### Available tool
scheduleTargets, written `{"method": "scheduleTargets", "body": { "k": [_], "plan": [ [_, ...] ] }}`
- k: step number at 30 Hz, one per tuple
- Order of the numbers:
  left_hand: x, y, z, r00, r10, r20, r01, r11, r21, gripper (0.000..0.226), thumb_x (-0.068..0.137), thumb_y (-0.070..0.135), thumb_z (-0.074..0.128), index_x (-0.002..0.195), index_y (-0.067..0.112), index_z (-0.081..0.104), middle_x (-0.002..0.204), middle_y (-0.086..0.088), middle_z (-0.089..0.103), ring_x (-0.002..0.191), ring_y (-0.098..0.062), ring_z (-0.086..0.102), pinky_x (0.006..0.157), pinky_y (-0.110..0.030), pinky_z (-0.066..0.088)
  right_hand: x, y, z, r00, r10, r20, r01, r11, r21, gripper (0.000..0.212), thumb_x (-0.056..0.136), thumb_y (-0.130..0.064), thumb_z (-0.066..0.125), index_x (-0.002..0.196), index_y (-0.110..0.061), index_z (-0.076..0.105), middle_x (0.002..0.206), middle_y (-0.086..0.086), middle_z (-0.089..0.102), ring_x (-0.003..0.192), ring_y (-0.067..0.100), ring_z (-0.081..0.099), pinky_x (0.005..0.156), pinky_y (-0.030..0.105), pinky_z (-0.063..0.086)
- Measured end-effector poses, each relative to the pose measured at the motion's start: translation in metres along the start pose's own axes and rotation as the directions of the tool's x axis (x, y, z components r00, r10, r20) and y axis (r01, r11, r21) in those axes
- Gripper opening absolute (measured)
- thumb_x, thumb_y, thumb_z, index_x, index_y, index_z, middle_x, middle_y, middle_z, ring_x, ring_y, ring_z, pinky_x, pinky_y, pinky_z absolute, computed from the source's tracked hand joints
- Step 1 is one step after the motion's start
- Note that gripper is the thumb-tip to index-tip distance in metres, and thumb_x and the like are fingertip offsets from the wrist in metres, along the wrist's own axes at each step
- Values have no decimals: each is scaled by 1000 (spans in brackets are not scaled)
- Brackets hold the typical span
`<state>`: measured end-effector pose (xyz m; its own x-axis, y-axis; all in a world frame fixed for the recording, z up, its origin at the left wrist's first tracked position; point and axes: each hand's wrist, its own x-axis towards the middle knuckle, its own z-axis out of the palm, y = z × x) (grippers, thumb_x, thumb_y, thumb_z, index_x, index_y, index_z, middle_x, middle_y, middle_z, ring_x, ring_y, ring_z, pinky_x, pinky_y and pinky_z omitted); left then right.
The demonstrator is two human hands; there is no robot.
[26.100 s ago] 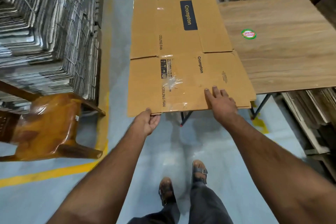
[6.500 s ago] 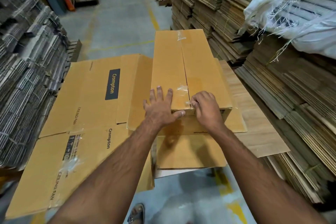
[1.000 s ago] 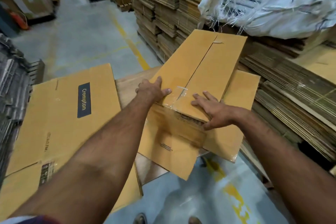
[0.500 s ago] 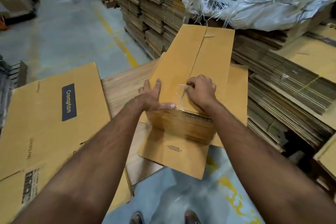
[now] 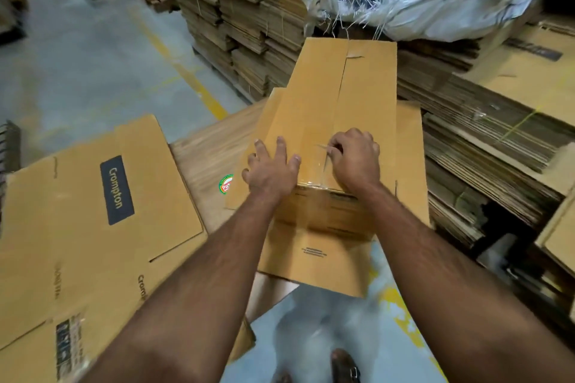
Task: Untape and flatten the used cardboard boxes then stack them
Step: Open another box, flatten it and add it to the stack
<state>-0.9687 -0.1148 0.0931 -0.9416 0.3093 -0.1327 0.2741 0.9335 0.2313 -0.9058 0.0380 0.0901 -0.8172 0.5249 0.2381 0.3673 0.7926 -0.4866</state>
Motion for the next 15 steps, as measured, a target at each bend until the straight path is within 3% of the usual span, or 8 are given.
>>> {"method": "scheduleTargets", "body": {
  "k": [9, 15],
  "plan": [
    [2, -1, 7, 1000, -21, -18, 21, 1000, -19, 62, 99, 59, 25, 154, 34, 13, 162, -16, 0, 145, -41, 10, 113, -60, 15, -56, -17, -3, 996, -74, 41, 71, 995, 63, 9, 86, -18, 62, 80, -16, 68, 86, 1, 61, 90, 27, 55, 80, 42, 46],
    [1, -2, 6, 1000, -5, -24, 3, 998, -62, 61, 99, 57, 26, 154, 31, 15, 162, -18, 0, 145, -42, 10, 112, -62, 14, -95, -21, -15, 989, -148, 8, 147, 988, 43, 6, 80, -10, 63, 78, -10, 69, 81, 5, 64, 84, 25, 58, 78, 26, 31]
  ]
}}
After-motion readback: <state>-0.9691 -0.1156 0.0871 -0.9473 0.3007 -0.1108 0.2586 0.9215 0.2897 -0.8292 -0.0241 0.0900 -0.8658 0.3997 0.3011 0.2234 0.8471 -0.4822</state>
